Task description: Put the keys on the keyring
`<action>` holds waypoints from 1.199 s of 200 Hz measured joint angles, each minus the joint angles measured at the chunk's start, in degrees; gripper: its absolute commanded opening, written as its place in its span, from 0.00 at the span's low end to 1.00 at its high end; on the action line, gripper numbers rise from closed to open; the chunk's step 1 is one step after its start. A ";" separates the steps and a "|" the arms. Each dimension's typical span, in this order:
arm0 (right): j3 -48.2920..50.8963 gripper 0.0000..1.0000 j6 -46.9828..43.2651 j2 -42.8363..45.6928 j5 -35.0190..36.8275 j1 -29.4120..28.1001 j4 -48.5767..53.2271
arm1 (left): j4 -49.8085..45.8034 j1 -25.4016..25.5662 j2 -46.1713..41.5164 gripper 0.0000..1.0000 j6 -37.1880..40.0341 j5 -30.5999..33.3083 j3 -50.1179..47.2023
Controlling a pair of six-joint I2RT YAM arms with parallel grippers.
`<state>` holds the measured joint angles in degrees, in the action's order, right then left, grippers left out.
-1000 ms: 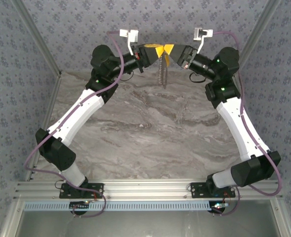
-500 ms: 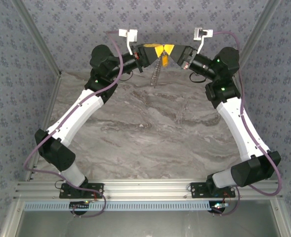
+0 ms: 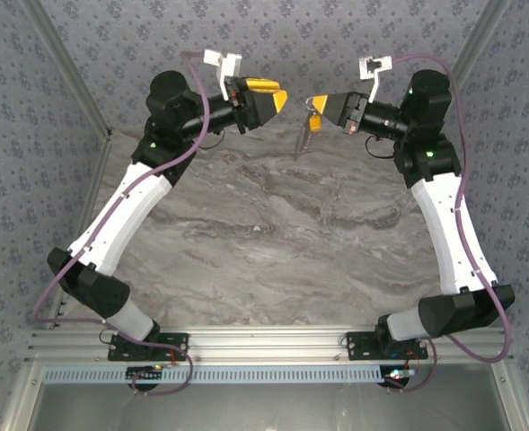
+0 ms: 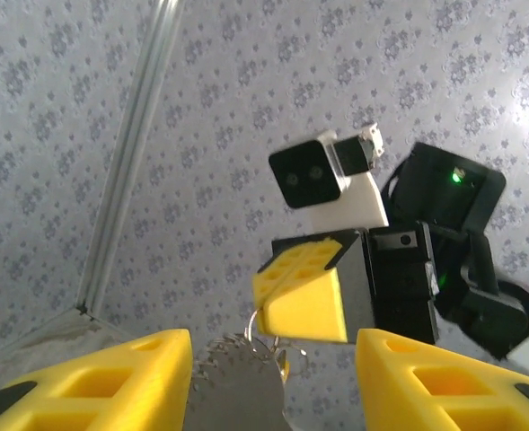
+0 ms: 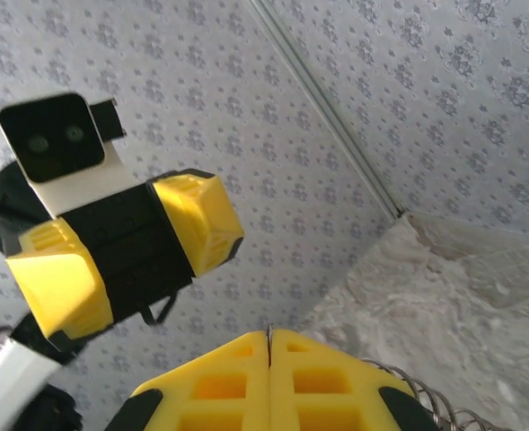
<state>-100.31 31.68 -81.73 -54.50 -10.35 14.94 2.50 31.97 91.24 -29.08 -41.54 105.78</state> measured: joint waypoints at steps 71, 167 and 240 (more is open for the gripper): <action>-13.05 0.00 -19.10 -5.60 -4.68 0.07 25.33 | -26.38 0.02 7.28 0.37 13.51 -9.22 20.09; -13.38 0.00 -21.03 -5.70 -6.45 -2.29 28.79 | -38.99 0.68 14.99 0.31 17.49 -14.88 28.00; -12.22 0.00 -18.88 -5.70 -7.98 -2.27 24.85 | -40.02 1.79 15.96 0.29 17.51 -16.35 29.51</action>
<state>-112.53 12.80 -87.44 -62.48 -12.62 39.79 -37.52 33.76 107.20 -11.57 -57.89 135.28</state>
